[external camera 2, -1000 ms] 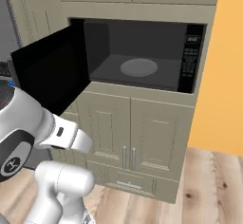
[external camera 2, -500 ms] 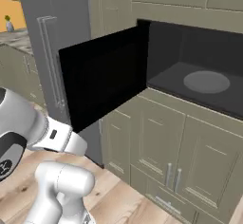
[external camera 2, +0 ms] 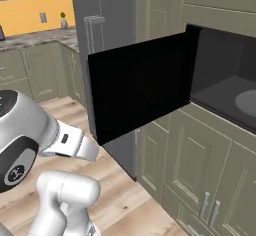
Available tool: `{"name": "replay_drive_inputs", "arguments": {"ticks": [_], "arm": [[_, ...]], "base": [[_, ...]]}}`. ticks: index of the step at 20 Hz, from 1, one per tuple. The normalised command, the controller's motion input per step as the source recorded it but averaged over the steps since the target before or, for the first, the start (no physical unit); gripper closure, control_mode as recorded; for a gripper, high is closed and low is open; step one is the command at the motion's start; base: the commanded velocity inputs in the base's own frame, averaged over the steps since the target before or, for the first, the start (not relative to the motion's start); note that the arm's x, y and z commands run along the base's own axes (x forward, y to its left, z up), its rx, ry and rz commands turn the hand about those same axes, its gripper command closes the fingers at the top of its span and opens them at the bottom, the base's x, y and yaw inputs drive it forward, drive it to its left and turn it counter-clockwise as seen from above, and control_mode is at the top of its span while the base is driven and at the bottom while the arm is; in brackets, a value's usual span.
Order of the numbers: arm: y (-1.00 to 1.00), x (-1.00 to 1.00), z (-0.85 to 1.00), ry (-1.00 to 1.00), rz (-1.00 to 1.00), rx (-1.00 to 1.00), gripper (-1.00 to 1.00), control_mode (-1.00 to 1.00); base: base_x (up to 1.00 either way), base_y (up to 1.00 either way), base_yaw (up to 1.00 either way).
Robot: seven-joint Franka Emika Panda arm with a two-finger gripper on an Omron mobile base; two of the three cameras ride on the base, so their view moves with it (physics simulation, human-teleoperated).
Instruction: Place the sponge inside the microwave to prepare for sanitizing.
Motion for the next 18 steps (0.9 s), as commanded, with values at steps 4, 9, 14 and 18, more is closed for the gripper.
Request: {"name": "replay_drive_inputs", "arguments": {"ticks": [4, 9, 14, 18], "arm": [[0.0, 0.0, 0.0, 0.0, 0.0, 0.0, -1.0, 1.0], [0.0, 0.0, 0.0, 0.0, 0.0, 0.0, -1.0, 1.0], [0.0, 0.0, 0.0, 0.0, 0.0, 0.0, -1.0, 1.0], [0.0, 0.0, 0.0, 0.0, 0.0, 0.0, -1.0, 1.0]], "base": [[0.02, 0.71, -0.08], [-0.12, 0.57, -0.22], [0.05, 0.61, -0.13], [0.11, 0.82, -0.1]]}}
